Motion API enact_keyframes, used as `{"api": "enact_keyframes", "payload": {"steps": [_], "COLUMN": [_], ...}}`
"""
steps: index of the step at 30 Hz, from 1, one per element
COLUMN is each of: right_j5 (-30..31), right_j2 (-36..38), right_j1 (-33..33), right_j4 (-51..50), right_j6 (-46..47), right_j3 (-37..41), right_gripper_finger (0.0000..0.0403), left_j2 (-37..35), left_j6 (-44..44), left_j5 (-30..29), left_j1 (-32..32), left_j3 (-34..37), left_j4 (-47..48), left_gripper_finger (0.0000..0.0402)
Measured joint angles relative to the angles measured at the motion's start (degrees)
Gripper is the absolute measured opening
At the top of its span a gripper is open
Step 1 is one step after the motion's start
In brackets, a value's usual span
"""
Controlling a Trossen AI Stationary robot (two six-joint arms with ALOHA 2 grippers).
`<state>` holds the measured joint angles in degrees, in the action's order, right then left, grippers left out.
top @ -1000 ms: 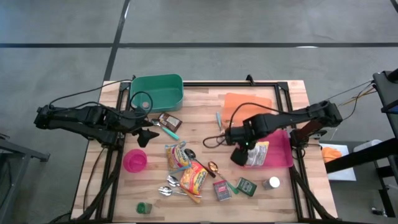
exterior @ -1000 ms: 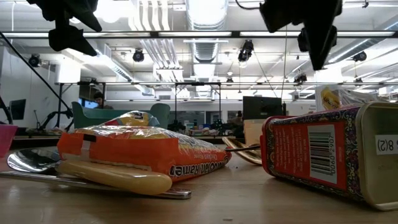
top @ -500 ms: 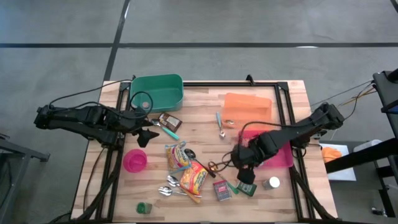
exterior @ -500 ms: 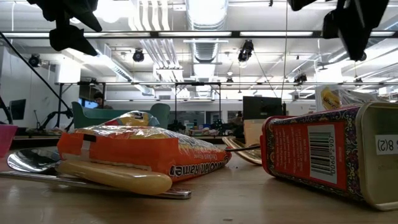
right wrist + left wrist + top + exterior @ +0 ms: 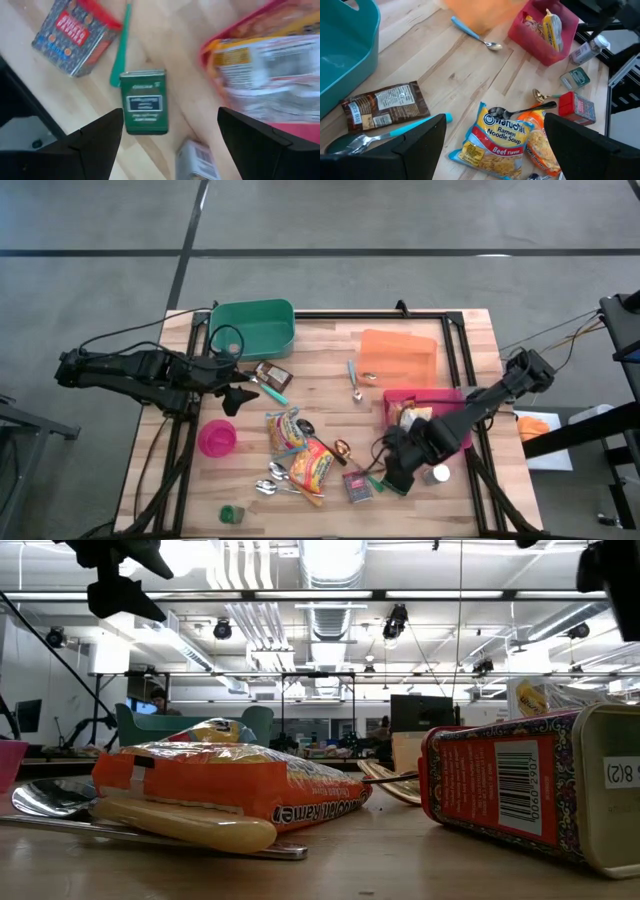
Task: Pick & Place Food Item
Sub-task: Put the green paprika seasoning can into the green bin
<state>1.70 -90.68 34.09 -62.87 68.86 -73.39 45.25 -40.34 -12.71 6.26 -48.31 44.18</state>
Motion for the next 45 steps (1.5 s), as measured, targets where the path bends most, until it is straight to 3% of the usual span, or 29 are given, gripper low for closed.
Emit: {"api": "enact_keyframes", "payload": {"steps": [8,17,39,45], "right_j5": [0.42,0.85,1.87,1.74], "right_j2": [-8.76,-17.66,-21.09,-21.54], "right_j1": [3.23,3.63,3.78,3.78], "right_j4": [7.3,7.55,9.78,9.83], "right_j6": [-6.24,-6.83,-7.38,-7.52], "right_j3": [-0.86,-3.21,-1.39,-1.39], "right_gripper_finger": [0.0322,0.0322,0.032,0.0261], "left_j2": [0.0,0.0,0.02,0.0], "left_j6": [0.0,-0.04,-0.04,-0.03], "left_j5": [0.02,0.04,0.04,0.04], "left_j1": [-0.01,0.0,0.0,0.0], "left_j3": [0.01,0.01,-0.01,-0.01], "left_j4": [-0.01,0.02,0.44,0.46], "left_gripper_finger": [0.0337,0.0337,0.0337,0.0337]}}
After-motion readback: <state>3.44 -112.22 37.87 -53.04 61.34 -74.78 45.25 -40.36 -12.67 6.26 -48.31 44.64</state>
